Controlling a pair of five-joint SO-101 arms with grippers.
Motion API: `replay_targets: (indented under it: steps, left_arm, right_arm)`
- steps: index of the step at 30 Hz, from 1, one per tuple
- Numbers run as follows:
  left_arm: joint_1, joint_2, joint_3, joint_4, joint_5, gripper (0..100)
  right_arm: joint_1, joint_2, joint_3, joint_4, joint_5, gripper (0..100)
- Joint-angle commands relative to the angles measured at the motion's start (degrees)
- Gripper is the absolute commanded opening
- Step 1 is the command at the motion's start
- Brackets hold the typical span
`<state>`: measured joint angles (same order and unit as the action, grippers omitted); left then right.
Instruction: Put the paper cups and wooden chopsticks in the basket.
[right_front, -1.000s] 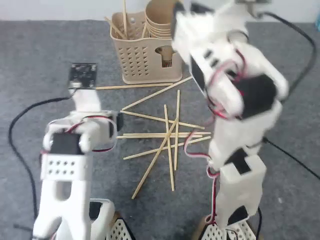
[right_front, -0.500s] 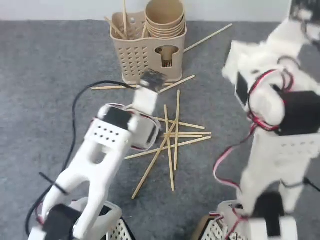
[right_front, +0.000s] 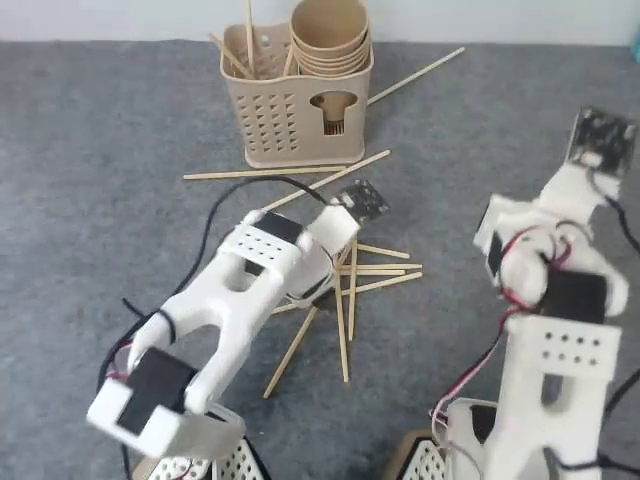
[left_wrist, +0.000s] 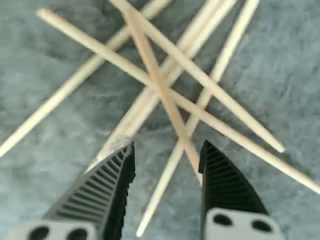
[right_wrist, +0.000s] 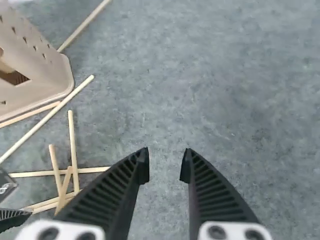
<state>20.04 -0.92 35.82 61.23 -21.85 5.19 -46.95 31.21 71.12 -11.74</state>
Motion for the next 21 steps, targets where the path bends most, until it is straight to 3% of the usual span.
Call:
replay_targets:
  steps: [1, 7, 10, 13, 21]
  left_arm:
    - [2.11, 1.49, -3.03, -1.14, 3.43, 20]
    - [3.25, 6.77, -2.86, -4.48, 4.31, 20]
    - [3.16, 10.29, -4.35, -4.75, 4.31, 14]
    - [3.34, 13.1, -7.96, -1.23, 4.04, 1]
    - [3.52, 18.02, -11.47, 6.42, 4.31, 1]
  right_arm:
    - [0.4, -5.85, 7.38, -6.9, 0.62, 12.2]
    - [-0.48, -7.6, 13.54, -9.71, 0.44, 11.9]
    - [-0.48, -7.6, 15.21, -9.71, -2.73, 11.9]
    - [-0.48, -8.04, 16.0, -9.71, -4.4, 11.9]
    - [-0.13, -8.13, 16.09, -9.54, -4.66, 11.9]
